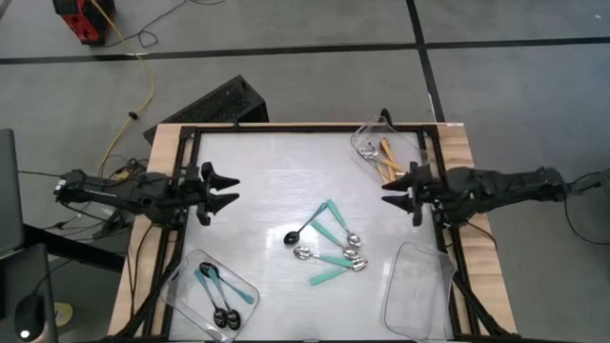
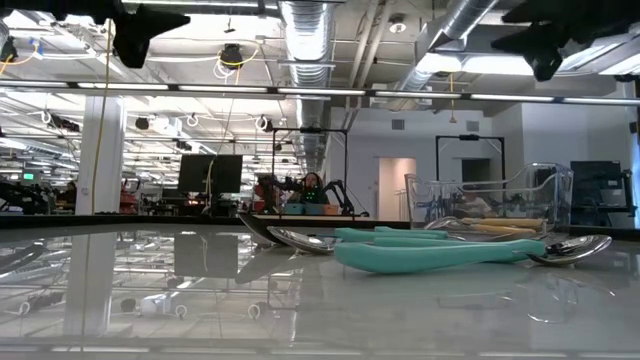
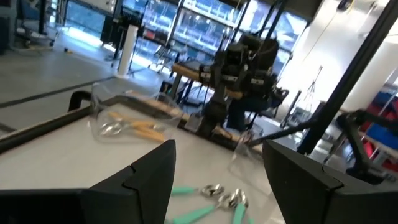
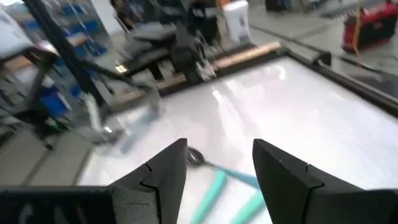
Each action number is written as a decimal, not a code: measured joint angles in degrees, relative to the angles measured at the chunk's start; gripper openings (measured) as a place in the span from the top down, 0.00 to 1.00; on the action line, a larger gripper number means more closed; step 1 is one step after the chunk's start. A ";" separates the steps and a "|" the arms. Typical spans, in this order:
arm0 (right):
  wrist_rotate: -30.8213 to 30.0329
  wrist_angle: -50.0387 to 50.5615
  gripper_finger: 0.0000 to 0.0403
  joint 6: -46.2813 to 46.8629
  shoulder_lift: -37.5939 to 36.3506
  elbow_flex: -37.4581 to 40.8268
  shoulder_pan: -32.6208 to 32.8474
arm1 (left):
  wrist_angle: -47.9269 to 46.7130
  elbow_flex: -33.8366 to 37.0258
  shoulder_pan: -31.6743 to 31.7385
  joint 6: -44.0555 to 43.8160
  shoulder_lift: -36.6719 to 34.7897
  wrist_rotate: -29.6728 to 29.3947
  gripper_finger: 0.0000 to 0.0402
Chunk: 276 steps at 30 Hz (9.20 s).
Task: Sort silverware by color (type)
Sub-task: Put the green spoon into the bottom right transparent bin
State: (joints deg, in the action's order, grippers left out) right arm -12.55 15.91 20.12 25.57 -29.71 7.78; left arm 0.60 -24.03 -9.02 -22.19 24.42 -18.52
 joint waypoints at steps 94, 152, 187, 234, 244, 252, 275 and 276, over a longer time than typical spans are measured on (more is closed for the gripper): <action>-14.74 -5.48 0.36 18.26 59.95 -14.05 3.86 | 3.14 -0.04 -0.05 -0.72 8.97 -1.84 0.44; -20.55 -4.84 0.46 33.45 74.46 -14.21 8.27 | 26.60 11.87 -5.41 14.72 5.03 -7.33 0.44; -19.98 0.49 0.82 34.88 65.14 -13.86 8.84 | 22.01 11.82 -5.84 14.61 -1.33 -7.82 0.44; -27.08 -2.19 0.82 43.21 32.37 -14.05 57.84 | 18.21 11.82 -5.86 12.19 -1.33 -12.20 0.44; -34.99 6.61 0.82 78.49 37.09 -14.05 63.42 | 17.68 11.82 -5.86 10.54 -1.33 -12.18 0.44; -34.60 11.07 0.82 88.04 38.15 -14.05 60.55 | 17.66 11.82 -5.85 10.33 -1.33 -12.16 0.44; 7.23 45.63 0.82 67.65 36.62 -23.80 59.32 | 16.74 11.82 -5.84 7.95 -1.33 -15.34 0.44; 11.06 47.60 0.82 68.71 36.61 -23.82 59.26 | 16.74 11.82 -5.84 7.90 -1.33 -15.34 0.44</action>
State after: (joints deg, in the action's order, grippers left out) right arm -1.49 63.51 88.83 62.18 -53.54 67.05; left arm 17.34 -12.21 -14.86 -14.29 23.09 -33.87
